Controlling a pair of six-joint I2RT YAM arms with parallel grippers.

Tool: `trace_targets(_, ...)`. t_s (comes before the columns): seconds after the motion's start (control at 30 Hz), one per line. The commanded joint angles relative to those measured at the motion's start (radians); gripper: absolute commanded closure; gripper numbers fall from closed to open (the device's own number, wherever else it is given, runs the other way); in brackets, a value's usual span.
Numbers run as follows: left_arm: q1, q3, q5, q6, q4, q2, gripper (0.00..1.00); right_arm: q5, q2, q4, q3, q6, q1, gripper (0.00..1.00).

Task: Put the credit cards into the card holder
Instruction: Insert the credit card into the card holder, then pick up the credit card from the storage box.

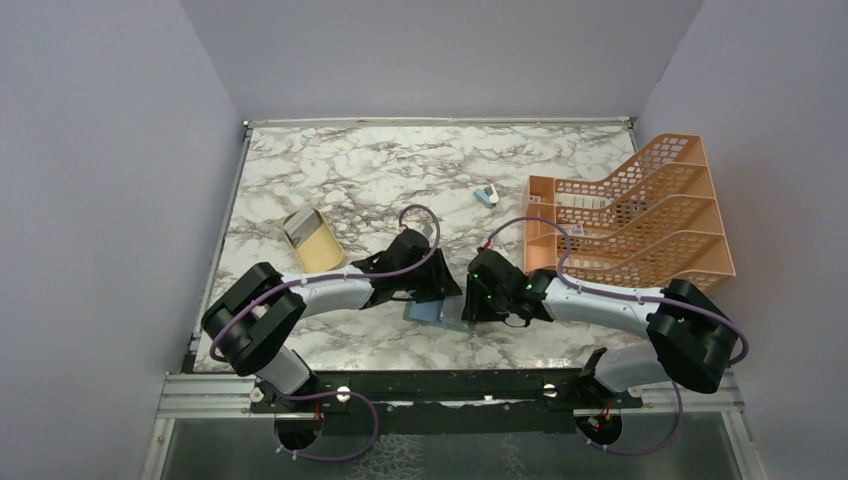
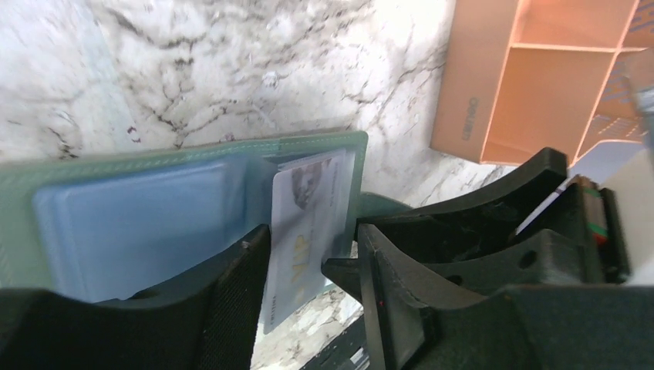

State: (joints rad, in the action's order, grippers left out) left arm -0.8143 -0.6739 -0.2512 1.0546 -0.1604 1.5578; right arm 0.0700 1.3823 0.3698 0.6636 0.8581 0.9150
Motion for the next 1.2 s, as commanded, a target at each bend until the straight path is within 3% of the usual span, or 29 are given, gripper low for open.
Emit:
trace_targets(0.0,-0.005,-0.079,0.134,-0.104,0.156,-0.084,0.51,0.025,-0.032,0.023,0.016,-0.01,-0.004,0.63)
trace_targets(0.2,0.002,-0.135,0.228,-0.198,0.288,-0.129,0.47,0.017,-0.049,0.048,0.047,-0.011,-0.004,0.63)
trace_targets(0.43,0.048,-0.158,0.238,-0.275,0.357,-0.163,0.47,0.023,-0.04,0.072,0.087,0.012,-0.004,0.63)
trace_targets(0.7,0.258,-0.306,0.304,-0.634,0.554,-0.209,0.47,0.014,-0.041,0.069,0.123,0.02,-0.004,0.59)
trace_targets(0.8,0.311,-0.326,0.365,-0.811,0.571,-0.236,0.47,0.012,-0.033,0.076,0.133,0.013,-0.004,0.59)
trace_targets(1.17,0.481,-0.346,0.431,-1.201,0.607,-0.21,0.44,-0.008,-0.046,0.109,0.151,-0.032,-0.004,0.59)
